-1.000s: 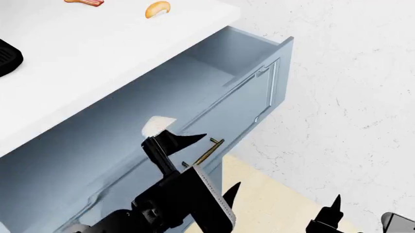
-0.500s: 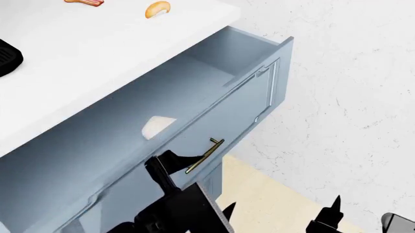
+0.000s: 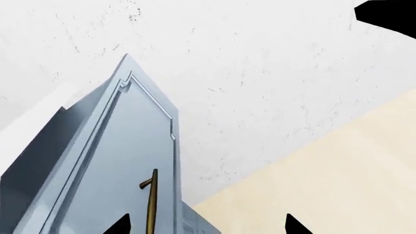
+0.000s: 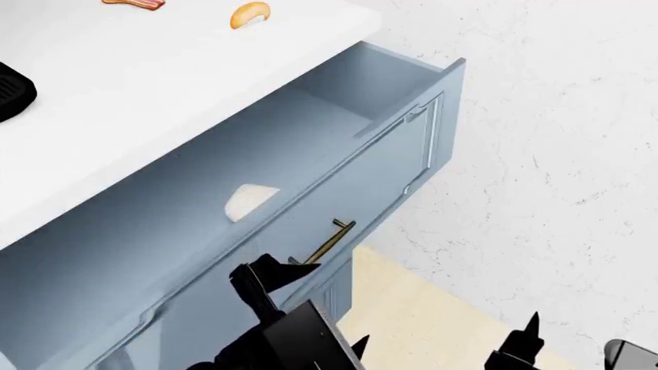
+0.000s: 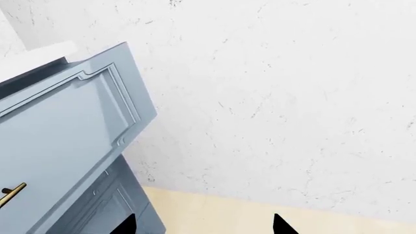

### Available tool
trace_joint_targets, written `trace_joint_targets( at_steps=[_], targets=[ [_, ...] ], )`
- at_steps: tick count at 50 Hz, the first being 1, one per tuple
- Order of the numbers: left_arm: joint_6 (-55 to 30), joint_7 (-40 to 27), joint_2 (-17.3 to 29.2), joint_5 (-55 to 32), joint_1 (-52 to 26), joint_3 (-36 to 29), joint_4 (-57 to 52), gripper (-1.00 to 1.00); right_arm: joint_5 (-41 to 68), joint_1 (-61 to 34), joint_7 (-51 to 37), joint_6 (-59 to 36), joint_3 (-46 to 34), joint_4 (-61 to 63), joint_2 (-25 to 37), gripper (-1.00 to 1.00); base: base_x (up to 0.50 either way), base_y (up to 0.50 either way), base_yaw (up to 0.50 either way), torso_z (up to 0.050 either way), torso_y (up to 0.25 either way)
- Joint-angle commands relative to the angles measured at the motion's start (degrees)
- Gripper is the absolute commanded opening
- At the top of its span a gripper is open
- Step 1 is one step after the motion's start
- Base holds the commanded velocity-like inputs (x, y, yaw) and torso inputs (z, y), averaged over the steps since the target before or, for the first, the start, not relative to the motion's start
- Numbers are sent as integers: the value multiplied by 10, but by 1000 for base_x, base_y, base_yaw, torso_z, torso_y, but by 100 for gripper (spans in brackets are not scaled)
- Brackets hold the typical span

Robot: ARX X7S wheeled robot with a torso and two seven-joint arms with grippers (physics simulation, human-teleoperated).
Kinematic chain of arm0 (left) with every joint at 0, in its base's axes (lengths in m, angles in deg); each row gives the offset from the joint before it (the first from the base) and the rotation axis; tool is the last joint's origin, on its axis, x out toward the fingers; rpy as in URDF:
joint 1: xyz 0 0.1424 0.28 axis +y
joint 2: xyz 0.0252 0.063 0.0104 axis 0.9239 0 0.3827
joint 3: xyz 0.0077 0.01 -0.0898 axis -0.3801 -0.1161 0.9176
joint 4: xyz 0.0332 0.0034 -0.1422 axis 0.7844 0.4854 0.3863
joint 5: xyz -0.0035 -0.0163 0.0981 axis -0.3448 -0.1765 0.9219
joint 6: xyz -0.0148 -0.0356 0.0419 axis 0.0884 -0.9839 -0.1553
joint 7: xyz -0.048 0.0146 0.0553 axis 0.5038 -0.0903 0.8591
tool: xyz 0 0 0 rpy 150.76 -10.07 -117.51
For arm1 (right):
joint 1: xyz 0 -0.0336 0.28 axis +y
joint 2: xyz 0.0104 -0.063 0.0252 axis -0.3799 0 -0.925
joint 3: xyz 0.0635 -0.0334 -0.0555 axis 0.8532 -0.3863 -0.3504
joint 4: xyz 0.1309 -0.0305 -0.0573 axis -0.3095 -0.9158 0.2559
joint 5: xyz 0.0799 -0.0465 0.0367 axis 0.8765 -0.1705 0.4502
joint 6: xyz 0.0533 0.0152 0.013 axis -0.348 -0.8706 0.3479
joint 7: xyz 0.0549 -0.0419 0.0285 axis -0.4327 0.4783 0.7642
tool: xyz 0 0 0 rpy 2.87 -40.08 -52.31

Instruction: Close the right drawer.

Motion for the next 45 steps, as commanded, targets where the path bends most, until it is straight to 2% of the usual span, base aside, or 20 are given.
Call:
trace_joint_targets(
  at_steps=[1,18,22,27,45],
  targets=[
    [26,3,-13,-10,0,2,48,100,2,5,3,0,3,3,2,100,0,0,0,0,0],
    [91,9,-40,-56,-20,-4,173,100,4,1,11,-9,4,-12,-9,100,0,0,0,0,0],
    [62,12,-31,-77,-35,-2,154,100,4,1,11,-10,5,-13,-10,100,0,0,0,0,0],
    [80,11,-37,-88,-41,3,192,100,3,1,10,-10,5,-13,-11,100,0,0,0,0,0],
    [85,19,-40,-134,-46,-6,216,100,0,2,8,-11,8,-7,-9,100,0,0,0,0,0]
  ],
)
